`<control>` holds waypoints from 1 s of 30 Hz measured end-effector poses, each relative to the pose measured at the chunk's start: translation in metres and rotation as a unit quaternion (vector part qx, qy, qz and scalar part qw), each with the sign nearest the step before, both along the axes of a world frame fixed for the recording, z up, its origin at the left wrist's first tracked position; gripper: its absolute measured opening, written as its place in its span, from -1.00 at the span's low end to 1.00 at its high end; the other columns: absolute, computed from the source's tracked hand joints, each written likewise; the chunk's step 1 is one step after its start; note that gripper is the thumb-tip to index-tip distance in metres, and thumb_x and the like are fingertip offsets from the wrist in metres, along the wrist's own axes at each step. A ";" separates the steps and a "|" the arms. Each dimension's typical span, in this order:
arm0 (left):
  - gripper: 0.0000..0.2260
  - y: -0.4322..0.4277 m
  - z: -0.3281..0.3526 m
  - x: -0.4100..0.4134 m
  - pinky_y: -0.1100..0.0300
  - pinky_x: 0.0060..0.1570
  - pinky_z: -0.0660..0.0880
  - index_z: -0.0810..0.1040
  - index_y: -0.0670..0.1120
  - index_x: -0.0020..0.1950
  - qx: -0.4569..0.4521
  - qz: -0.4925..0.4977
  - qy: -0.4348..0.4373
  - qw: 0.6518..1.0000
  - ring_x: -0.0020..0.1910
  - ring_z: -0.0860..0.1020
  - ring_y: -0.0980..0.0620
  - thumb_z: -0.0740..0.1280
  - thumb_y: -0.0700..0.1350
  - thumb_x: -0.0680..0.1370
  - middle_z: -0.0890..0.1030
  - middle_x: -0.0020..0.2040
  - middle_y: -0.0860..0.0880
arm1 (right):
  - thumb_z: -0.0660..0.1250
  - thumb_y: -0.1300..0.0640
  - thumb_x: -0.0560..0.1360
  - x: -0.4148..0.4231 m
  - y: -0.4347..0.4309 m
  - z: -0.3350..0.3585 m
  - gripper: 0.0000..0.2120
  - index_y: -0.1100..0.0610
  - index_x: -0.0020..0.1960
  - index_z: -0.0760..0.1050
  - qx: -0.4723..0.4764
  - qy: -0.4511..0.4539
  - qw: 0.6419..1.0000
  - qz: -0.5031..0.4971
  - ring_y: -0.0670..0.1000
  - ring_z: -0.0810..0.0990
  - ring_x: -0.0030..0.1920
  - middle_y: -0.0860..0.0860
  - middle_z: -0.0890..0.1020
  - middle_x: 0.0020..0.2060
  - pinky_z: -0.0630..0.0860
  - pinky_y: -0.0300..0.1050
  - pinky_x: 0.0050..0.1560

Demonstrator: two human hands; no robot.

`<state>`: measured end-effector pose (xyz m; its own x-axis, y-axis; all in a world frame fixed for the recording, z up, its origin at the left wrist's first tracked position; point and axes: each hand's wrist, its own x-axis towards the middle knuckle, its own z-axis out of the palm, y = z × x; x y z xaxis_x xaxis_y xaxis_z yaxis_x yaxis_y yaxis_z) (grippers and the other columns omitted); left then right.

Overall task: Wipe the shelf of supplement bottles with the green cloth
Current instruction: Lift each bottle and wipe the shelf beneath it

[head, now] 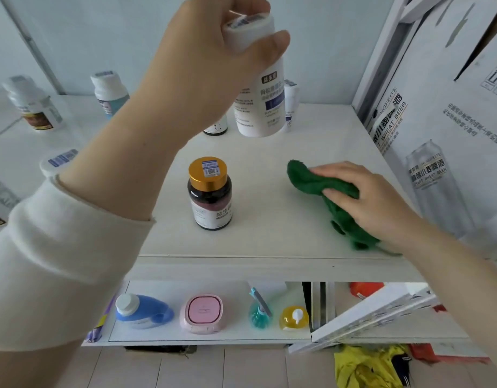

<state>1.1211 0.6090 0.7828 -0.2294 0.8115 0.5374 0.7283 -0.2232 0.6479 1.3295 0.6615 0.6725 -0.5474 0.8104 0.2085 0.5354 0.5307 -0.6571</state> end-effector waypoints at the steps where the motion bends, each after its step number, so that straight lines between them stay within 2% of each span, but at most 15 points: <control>1: -0.65 -0.002 0.001 0.001 0.56 -0.10 0.36 0.45 0.01 0.26 -0.002 0.002 0.004 1.000 -0.03 0.47 0.22 0.27 0.09 0.51 0.46 0.04 0.17 | 0.28 0.29 0.48 -0.010 0.002 -0.004 -0.63 -0.06 0.20 0.49 0.021 -0.035 0.999 -0.007 -0.12 0.44 0.13 -0.18 0.54 0.13 0.22 -0.45 0.12; 2: -0.65 -0.004 0.002 0.001 0.50 -0.05 0.39 0.45 0.00 0.25 -0.002 0.002 0.008 1.000 -0.02 0.47 0.21 0.27 0.08 0.51 0.47 0.05 0.17 | 0.28 0.28 0.48 -0.020 0.000 -0.010 -0.64 0.01 0.23 0.48 0.037 -0.065 0.997 0.005 -0.05 0.41 0.12 -0.11 0.55 0.18 0.21 -0.36 0.12; 4: -0.66 -0.007 0.002 0.002 0.42 0.02 0.44 0.45 -0.03 0.23 0.003 0.005 0.022 1.000 -0.02 0.48 0.22 0.26 0.08 0.51 0.48 0.03 0.17 | 0.29 0.26 0.47 -0.033 -0.012 -0.020 -0.64 0.02 0.23 0.49 0.061 -0.087 0.993 0.042 0.00 0.38 0.08 -0.10 0.56 0.19 0.20 -0.29 0.07; 8: -0.65 -0.010 0.002 0.004 0.48 -0.10 0.40 0.47 -0.06 0.21 0.007 0.023 0.031 0.999 -0.07 0.48 0.22 0.25 0.09 0.51 0.49 -0.02 0.18 | 0.29 0.24 0.47 -0.033 -0.041 -0.024 -0.68 -0.05 0.16 0.53 0.071 -0.068 0.990 0.103 -0.04 0.38 0.04 -0.29 0.53 0.06 0.29 -0.27 0.07; 13: -0.66 -0.013 0.005 0.012 0.43 -0.01 0.41 0.46 -0.03 0.22 0.007 0.003 0.022 1.000 -0.12 0.47 0.28 0.26 0.08 0.50 0.45 -0.06 0.24 | 0.28 0.24 0.48 -0.030 -0.058 -0.018 -0.71 -0.05 0.12 0.53 0.044 -0.086 0.985 0.142 -0.04 0.39 0.07 -0.22 0.58 0.07 0.32 -0.17 0.13; 15: -0.65 -0.012 0.006 0.017 0.43 -0.01 0.44 0.45 -0.01 0.24 0.005 -0.007 0.023 1.000 -0.05 0.47 0.25 0.26 0.08 0.50 0.46 0.01 0.21 | 0.26 0.22 0.49 -0.028 -0.066 -0.018 -0.71 -0.11 0.11 0.53 0.020 -0.088 0.981 0.169 -0.08 0.37 0.08 -0.25 0.58 0.05 0.30 -0.23 0.14; 18: -0.66 -0.010 0.006 0.024 0.52 -0.19 0.42 0.45 0.05 0.25 -0.007 -0.021 0.009 1.000 -0.10 0.50 0.30 0.28 0.09 0.50 0.46 0.02 0.20 | 0.24 0.18 0.50 -0.014 -0.071 -0.008 -0.64 -0.32 0.02 0.49 -0.091 -0.069 0.972 0.205 -0.23 0.41 0.04 -0.38 0.52 -0.09 0.29 -0.48 0.05; 20: -0.67 -0.009 0.004 0.027 0.51 -0.20 0.45 0.45 0.05 0.23 -0.014 -0.037 -0.006 0.999 -0.14 0.49 0.36 0.29 0.07 0.49 0.46 -0.04 0.23 | 0.24 0.23 0.50 0.000 -0.055 0.004 -0.57 -0.35 -0.03 0.49 -0.114 0.009 0.985 0.129 -0.35 0.49 -0.09 -0.36 0.53 -0.14 0.31 -0.63 -0.09; 22: -0.68 -0.009 0.002 0.029 0.40 -0.15 0.51 0.45 0.03 0.23 -0.024 -0.046 -0.016 0.999 -0.14 0.49 0.33 0.30 0.05 0.49 0.45 -0.09 0.26 | 0.24 0.28 0.50 0.016 -0.020 0.010 -0.57 -0.29 0.01 0.47 -0.044 0.087 0.995 -0.015 -0.39 0.51 -0.22 -0.29 0.57 -0.13 0.30 -0.68 -0.21; 23: -0.68 -0.008 0.002 0.030 0.37 -0.13 0.52 0.45 0.02 0.23 -0.028 -0.048 -0.017 0.998 -0.14 0.50 0.31 0.30 0.04 0.49 0.44 -0.10 0.26 | 0.24 0.26 0.51 0.022 0.001 0.011 -0.61 -0.25 0.07 0.46 -0.007 0.086 0.993 -0.085 -0.35 0.50 -0.23 -0.23 0.58 -0.09 0.29 -0.67 -0.22; 24: -0.68 -0.007 0.002 0.030 0.36 -0.13 0.52 0.45 0.02 0.23 -0.031 -0.049 -0.016 0.998 -0.14 0.50 0.30 0.29 0.04 0.50 0.44 -0.09 0.24 | 0.22 0.23 0.52 0.025 0.020 0.011 -0.64 -0.20 0.15 0.45 0.011 0.068 0.988 -0.141 -0.29 0.48 -0.20 -0.16 0.58 0.00 0.30 -0.61 -0.18; 26: -0.68 -0.004 0.003 0.031 0.38 -0.13 0.52 0.44 0.01 0.23 -0.033 -0.050 -0.014 0.998 -0.14 0.50 0.30 0.29 0.03 0.50 0.45 -0.07 0.22 | 0.20 0.20 0.54 0.028 0.048 -0.001 -0.65 -0.04 0.29 0.43 -0.016 0.014 0.979 -0.203 -0.11 0.48 -0.10 0.00 0.53 0.22 0.39 -0.34 -0.03; 28: -0.68 0.000 0.002 0.030 0.38 -0.14 0.51 0.45 0.01 0.22 -0.034 -0.050 -0.016 0.998 -0.14 0.50 0.30 0.30 0.03 0.49 0.45 -0.06 0.20 | 0.22 0.24 0.52 0.020 0.053 -0.016 -0.63 0.06 0.31 0.42 -0.024 -0.043 0.976 -0.213 0.08 0.49 0.13 0.09 0.48 0.30 0.38 -0.09 0.23; 30: -0.69 0.003 -0.001 0.029 0.39 -0.14 0.50 0.46 0.03 0.21 -0.040 -0.050 -0.019 0.998 -0.12 0.51 0.29 0.31 0.04 0.48 0.48 -0.04 0.18 | 0.27 0.30 0.48 0.002 0.033 -0.026 -0.63 0.11 0.27 0.47 0.009 -0.050 0.987 -0.153 0.14 0.45 0.24 0.08 0.52 0.27 0.25 -0.09 0.37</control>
